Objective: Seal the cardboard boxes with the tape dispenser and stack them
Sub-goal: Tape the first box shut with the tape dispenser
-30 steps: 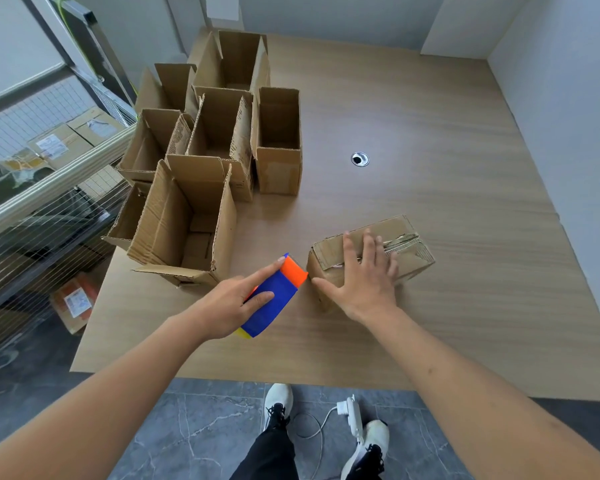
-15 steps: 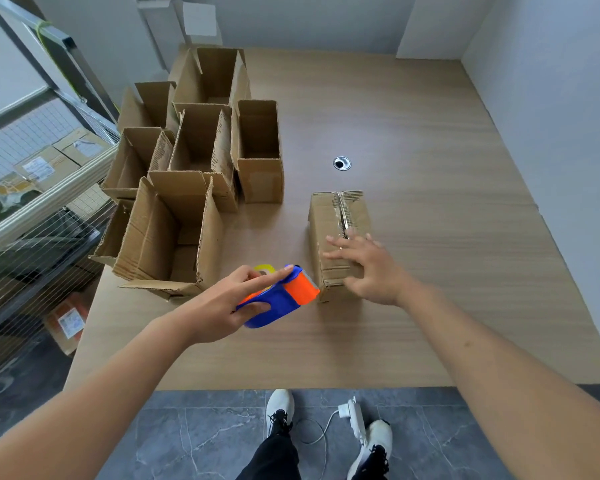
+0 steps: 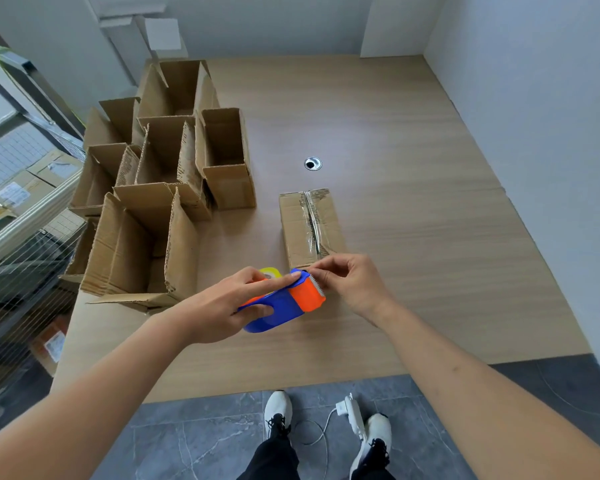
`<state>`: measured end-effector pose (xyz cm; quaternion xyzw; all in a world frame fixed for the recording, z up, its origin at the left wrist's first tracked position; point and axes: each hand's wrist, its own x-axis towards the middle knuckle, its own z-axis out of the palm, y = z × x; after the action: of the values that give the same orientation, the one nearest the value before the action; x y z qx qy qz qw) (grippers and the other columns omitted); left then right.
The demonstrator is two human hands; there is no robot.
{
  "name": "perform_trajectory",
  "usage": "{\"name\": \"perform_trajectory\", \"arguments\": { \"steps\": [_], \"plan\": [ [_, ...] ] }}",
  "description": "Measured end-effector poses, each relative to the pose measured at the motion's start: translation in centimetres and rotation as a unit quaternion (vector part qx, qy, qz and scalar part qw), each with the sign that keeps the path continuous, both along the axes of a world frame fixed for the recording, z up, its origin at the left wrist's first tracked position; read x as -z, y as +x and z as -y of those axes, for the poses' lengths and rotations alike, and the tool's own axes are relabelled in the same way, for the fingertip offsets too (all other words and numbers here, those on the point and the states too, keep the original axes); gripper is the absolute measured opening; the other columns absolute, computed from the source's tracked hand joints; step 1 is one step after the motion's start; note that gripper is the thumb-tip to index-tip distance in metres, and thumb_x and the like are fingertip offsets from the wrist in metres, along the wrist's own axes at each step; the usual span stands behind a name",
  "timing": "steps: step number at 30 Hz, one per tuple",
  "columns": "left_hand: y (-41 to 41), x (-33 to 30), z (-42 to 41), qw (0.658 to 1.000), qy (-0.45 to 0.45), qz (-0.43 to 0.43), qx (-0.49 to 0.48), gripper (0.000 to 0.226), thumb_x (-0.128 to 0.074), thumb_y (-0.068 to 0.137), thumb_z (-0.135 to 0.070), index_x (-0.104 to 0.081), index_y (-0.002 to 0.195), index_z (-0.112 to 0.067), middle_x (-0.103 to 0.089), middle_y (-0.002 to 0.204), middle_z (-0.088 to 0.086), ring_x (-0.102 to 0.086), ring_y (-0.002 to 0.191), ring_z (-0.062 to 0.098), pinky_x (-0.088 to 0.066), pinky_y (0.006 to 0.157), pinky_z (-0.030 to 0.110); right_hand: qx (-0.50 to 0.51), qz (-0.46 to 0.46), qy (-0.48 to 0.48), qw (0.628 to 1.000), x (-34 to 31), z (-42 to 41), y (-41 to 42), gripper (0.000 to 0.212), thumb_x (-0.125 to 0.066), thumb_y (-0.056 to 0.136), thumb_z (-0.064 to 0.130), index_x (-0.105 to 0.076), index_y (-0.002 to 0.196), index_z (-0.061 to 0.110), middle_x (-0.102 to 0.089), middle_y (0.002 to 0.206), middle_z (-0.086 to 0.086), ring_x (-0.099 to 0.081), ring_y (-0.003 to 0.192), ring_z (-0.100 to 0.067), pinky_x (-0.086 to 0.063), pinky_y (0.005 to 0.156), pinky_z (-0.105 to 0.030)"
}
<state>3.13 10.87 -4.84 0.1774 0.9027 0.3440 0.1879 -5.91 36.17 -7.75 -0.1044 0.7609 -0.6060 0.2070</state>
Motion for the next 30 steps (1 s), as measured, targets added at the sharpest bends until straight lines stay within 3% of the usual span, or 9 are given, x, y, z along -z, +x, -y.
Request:
{"name": "perform_trajectory", "arguments": {
  "steps": [4,9,17,23,25,27,29,30],
  "plan": [
    [-0.1,-0.4,-0.7,0.999,-0.036,-0.017,0.015,0.063,-0.041,0.108,-0.037,-0.005,0.152,-0.065,-0.042,0.117,-0.008,-0.045,0.100,0.010,-0.040,0.094,0.031,0.068,-0.010,0.038,0.997,0.7,-1.3,1.0,0.011,-0.074,0.089,0.006,-0.076,0.080,0.011,-0.073,0.071,-0.008,-0.063,0.063,-0.013,-0.056,0.067,-0.035],
    [-0.1,-0.8,1.3,0.998,-0.067,0.015,0.001,0.060,-0.034,0.108,-0.040,0.000,0.149,-0.069,-0.043,0.110,-0.010,-0.047,0.093,0.008,-0.041,0.089,0.031,0.184,-0.019,0.097,0.978,0.5,-4.9,-0.4,0.013,-0.077,0.089,0.014,-0.077,0.077,0.019,-0.075,0.071,-0.002,-0.071,0.066,-0.021,-0.061,0.075,-0.042],
    [-1.4,0.7,1.9,0.993,-0.096,0.071,-0.019,0.055,-0.031,0.108,-0.046,-0.003,0.144,-0.075,-0.046,0.111,-0.008,-0.052,0.092,0.014,-0.045,0.088,0.037,0.217,0.041,0.156,0.963,3.6,-5.0,-2.1,0.015,-0.077,0.087,0.013,-0.076,0.074,0.020,-0.075,0.069,0.002,-0.065,0.056,-0.010,-0.061,0.074,-0.040],
    [-2.3,2.3,1.7,0.992,-0.091,0.081,-0.043,0.053,-0.031,0.108,-0.047,-0.006,0.142,-0.077,-0.046,0.110,-0.008,-0.052,0.091,0.015,-0.046,0.087,0.036,0.239,0.081,0.101,0.962,5.8,-4.0,-2.5,0.010,-0.075,0.092,0.018,-0.075,0.082,0.022,-0.077,0.086,-0.004,-0.061,0.064,-0.014,-0.045,0.050,-0.017],
    [-2.6,2.6,1.5,0.992,-0.087,0.083,-0.046,0.052,-0.031,0.108,-0.046,-0.007,0.142,-0.077,-0.046,0.109,-0.007,-0.052,0.091,0.015,-0.045,0.087,0.037,0.219,0.075,0.109,0.967,6.6,-3.8,-2.5,0.004,-0.071,0.093,0.031,-0.074,0.090,0.029,-0.075,0.093,0.005,-0.061,0.072,-0.015,-0.049,0.057,-0.024],
    [-2.9,2.8,1.4,0.992,-0.086,0.082,-0.045,0.052,-0.031,0.108,-0.046,-0.007,0.142,-0.077,-0.046,0.109,-0.006,-0.052,0.090,0.016,-0.045,0.087,0.037,0.184,0.085,0.141,0.969,7.3,-3.9,-2.6,0.023,-0.061,0.090,0.045,-0.066,0.112,0.042,-0.066,0.114,0.012,-0.060,0.089,-0.015,-0.055,0.080,-0.041],
    [-3.2,3.0,1.3,0.992,-0.083,0.083,-0.046,0.052,-0.031,0.108,-0.046,-0.007,0.143,-0.077,-0.047,0.109,-0.005,-0.052,0.090,0.016,-0.044,0.086,0.036,0.192,0.076,0.183,0.961,7.2,-3.8,-2.5,0.042,-0.051,0.094,0.034,-0.051,0.134,0.046,-0.054,0.137,0.005,-0.058,0.111,-0.019,-0.048,0.101,-0.046],
    [-3.3,3.0,1.1,0.992,-0.079,0.084,-0.047,0.052,-0.031,0.108,-0.046,-0.007,0.142,-0.077,-0.047,0.109,-0.004,-0.052,0.090,0.016,-0.043,0.085,0.034,0.202,0.017,0.220,0.954,6.8,-3.6,-2.5,0.047,-0.046,0.098,0.026,-0.047,0.143,0.040,-0.051,0.144,0.000,-0.054,0.124,-0.022,-0.042,0.107,-0.044]
  ]
}}
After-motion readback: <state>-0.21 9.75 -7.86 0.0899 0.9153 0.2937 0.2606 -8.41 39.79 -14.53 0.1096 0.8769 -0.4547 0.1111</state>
